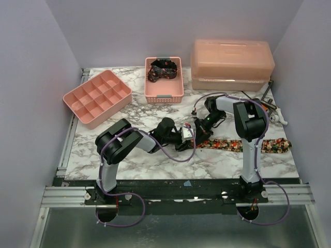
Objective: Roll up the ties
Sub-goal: Roll the tie at the center of the board.
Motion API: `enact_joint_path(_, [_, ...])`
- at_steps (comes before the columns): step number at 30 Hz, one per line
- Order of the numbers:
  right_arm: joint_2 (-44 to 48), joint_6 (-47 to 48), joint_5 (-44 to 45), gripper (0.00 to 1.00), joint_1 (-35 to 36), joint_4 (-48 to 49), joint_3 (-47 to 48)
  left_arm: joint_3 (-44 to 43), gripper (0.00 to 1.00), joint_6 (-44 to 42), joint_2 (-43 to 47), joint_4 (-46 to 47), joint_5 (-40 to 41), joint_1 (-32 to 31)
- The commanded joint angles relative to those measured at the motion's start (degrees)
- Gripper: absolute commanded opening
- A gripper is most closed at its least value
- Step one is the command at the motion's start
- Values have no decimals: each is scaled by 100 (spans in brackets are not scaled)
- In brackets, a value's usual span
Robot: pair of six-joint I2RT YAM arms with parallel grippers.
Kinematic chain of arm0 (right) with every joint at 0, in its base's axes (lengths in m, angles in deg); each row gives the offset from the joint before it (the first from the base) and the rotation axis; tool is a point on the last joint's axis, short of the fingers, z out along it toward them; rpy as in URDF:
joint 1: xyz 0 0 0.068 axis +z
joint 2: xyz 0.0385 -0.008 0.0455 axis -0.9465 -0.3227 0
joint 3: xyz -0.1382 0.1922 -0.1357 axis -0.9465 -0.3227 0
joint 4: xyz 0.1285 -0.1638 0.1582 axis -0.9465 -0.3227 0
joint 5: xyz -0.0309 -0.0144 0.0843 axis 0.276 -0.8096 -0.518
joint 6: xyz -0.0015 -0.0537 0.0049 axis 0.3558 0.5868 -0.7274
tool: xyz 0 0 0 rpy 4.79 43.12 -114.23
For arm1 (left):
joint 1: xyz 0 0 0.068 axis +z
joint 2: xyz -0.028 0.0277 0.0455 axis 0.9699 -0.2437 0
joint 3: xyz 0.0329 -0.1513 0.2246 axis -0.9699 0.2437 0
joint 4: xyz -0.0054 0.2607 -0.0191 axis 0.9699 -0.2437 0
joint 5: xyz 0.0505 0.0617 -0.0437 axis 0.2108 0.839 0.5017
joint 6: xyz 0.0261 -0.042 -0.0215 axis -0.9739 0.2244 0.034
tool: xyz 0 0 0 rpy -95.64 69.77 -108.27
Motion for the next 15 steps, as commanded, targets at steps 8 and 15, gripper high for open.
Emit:
enact_joint_path(8, [-507,460,867,1,264,1028,219,549,37,77,691,519,-208,-155])
enact_joint_path(15, [-490,586,557,1,514,1018,267,219,39,298,360,501,68,-269])
